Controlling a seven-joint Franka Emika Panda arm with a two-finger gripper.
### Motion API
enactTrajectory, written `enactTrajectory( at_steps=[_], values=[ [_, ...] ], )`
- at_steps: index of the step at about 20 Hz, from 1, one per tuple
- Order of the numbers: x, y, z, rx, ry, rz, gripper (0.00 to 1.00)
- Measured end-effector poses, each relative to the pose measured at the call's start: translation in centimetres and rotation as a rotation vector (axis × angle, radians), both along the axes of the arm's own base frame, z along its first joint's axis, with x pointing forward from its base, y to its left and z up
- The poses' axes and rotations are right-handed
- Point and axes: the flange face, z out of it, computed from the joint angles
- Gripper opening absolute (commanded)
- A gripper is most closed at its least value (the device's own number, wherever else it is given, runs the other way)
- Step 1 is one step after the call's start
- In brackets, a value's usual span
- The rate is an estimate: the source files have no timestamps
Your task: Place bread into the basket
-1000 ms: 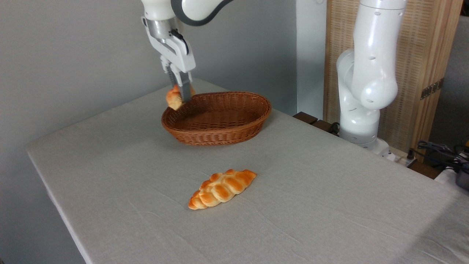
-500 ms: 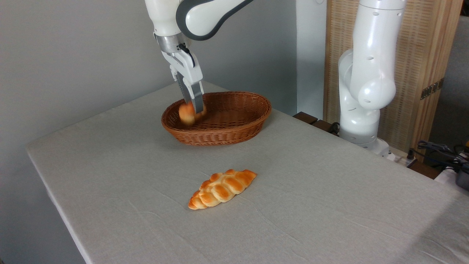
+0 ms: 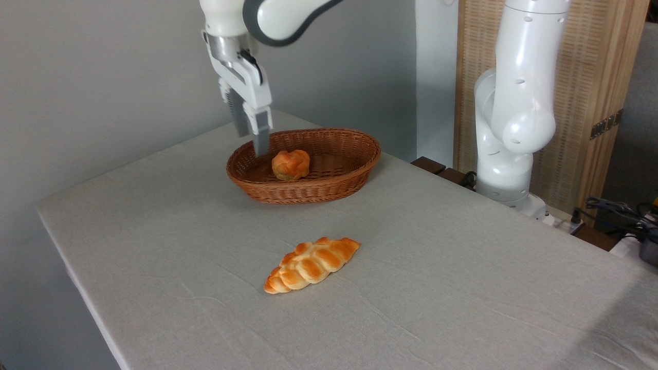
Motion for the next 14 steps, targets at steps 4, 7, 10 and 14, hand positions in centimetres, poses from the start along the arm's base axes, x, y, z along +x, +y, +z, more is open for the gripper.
enactTrajectory(
  at_steps=[4, 7, 10, 14],
  values=[
    [4.1, 4.6, 5.1, 0.014, -0.084, 0.065, 1.00],
    [7.0, 8.9, 7.4, 0.051, -0.103, 0.089, 1.00],
    [9.7, 14.7, 9.2, 0.071, -0.131, 0.127, 1.00],
    [11.5, 22.5, 12.0, 0.082, -0.145, 0.234, 1.00]
  ],
)
